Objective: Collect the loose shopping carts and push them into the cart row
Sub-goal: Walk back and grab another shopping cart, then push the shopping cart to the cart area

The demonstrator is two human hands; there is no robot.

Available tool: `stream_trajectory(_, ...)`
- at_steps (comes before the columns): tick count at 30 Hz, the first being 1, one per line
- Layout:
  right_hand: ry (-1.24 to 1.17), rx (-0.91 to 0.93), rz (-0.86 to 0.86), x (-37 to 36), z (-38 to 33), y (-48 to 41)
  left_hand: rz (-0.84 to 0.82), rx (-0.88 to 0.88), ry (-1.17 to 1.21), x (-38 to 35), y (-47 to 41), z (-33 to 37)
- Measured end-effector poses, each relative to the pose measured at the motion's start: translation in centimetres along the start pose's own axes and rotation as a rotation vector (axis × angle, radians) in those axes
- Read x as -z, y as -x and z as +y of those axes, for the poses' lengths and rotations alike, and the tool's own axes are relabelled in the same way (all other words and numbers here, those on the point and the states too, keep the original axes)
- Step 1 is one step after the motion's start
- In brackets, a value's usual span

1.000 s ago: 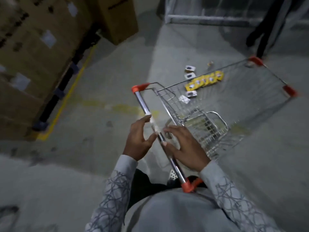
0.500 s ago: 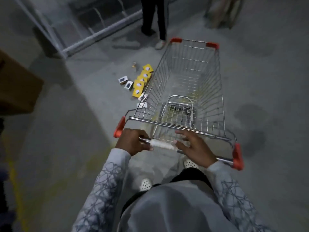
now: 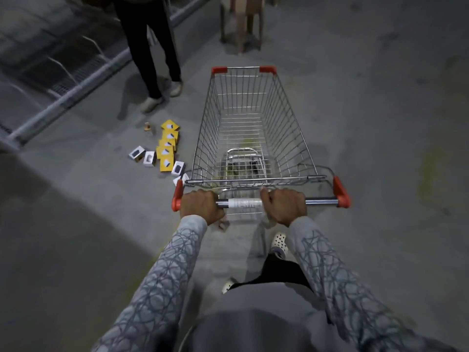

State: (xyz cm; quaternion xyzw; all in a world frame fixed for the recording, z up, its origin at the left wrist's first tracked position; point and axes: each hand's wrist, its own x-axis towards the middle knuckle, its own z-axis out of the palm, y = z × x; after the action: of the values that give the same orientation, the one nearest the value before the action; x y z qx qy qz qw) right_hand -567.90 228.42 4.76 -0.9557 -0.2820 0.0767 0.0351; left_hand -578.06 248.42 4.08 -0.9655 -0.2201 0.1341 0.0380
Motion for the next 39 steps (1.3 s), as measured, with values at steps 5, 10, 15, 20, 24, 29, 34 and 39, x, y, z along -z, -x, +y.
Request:
stream_trajectory(5,-0.013,0.025,-0.033,-0.9,-2.6,0.1,-0.041,-0.073,-0.049,0.8,-2.4,-3.1)
stream_trajectory(10,-0.047,0.054,-0.008,-1.3,-3.6,-1.0,-0.061,-0.118,-0.089,2.2,-6.3,-4.5)
stream_trajectory(15,-0.028,0.016,0.091,-0.4,-2.5,-3.5,-0.024,-0.190,-0.133,3.9,-11.2,-3.8)
stream_trajectory(20,-0.088,-0.156,0.049,0.8,1.3,-7.2,0.036,-0.217,-0.135,6.3,-17.6,-1.8)
stream_trajectory(24,-0.017,-0.228,0.051,2.0,3.5,-10.5,0.046,-0.283,-0.141,7.7,-22.5,0.9)
stream_trajectory(29,-0.017,-0.325,0.068,3.1,7.9,-15.3,0.040,-0.337,-0.123,8.9,-28.4,5.0)
stream_trajectory(34,0.043,-0.365,0.041,4.7,12.0,-19.7,0.012,-0.416,-0.096,9.4,-34.3,9.1)
stream_trajectory(39,0.038,-0.449,0.014,5.7,16.6,-25.7,0.016,-0.496,-0.088,11.7,-41.3,13.3)
